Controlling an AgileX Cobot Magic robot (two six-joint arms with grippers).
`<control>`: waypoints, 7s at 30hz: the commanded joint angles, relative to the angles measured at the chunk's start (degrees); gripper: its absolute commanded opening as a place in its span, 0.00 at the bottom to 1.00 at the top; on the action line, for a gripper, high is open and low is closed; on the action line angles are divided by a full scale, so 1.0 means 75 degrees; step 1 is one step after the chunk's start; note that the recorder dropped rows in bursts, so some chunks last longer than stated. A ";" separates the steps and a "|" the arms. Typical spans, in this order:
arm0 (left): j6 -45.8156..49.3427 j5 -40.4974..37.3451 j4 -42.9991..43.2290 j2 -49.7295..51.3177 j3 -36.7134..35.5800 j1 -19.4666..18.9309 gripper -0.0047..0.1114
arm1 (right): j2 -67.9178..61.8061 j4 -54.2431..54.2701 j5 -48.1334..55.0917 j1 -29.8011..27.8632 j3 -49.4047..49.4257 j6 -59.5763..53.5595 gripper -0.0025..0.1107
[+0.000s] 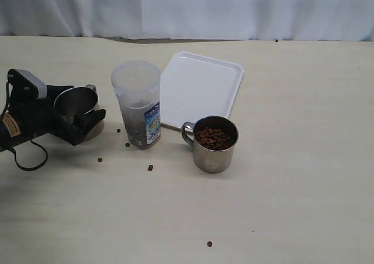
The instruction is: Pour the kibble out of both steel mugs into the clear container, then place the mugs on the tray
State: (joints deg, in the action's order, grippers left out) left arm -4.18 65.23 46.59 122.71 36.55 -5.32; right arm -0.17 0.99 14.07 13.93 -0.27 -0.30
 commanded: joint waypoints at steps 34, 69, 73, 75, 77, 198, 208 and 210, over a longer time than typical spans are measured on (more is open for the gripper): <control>-0.4762 -0.1728 0.2254 -0.3824 0.0017 -0.0016 0.68 | 0.0023 0.0008 -0.0064 0.0023 0.0036 -0.0054 0.07; -0.1839 -0.5470 -0.4265 -1.3915 -0.4873 -0.0016 0.04 | 0.0023 0.0008 -0.0064 0.0023 0.0036 -0.0054 0.07; -0.1741 -0.6727 -0.4215 -1.4688 -0.4873 -0.0016 0.04 | 0.0023 0.0008 -0.0064 0.0023 0.0036 -0.0054 0.07; -0.1820 -0.7330 -0.4228 -1.5079 -0.4873 -0.0016 0.04 | 0.0023 0.0008 -0.0064 0.0023 0.0036 -0.0054 0.07; -0.1871 -0.7789 -0.4228 -1.5474 -0.4873 -0.0016 0.04 | 0.0023 0.0008 -0.0064 0.0023 0.0036 -0.0054 0.07; -0.2263 -0.9247 -0.4229 -1.6361 -0.4873 -0.0002 0.04 | -1.6189 -0.8029 -1.0285 -0.1709 -0.3061 0.0703 0.08; -0.2263 -0.9234 -0.4229 -1.6361 -0.4873 -0.0002 0.04 | -1.6381 -0.7678 -1.0644 -0.1210 -0.3699 0.0690 0.62; -0.2263 -0.9234 -0.4229 -1.6361 -0.4873 -0.0002 0.04 | -1.6381 -0.7678 -1.0644 -0.1210 -0.3788 0.0690 0.64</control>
State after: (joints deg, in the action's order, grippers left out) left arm -20.84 -4.37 14.74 0.25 0.15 -5.32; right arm -122.99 -57.04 -64.69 4.77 -27.90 5.50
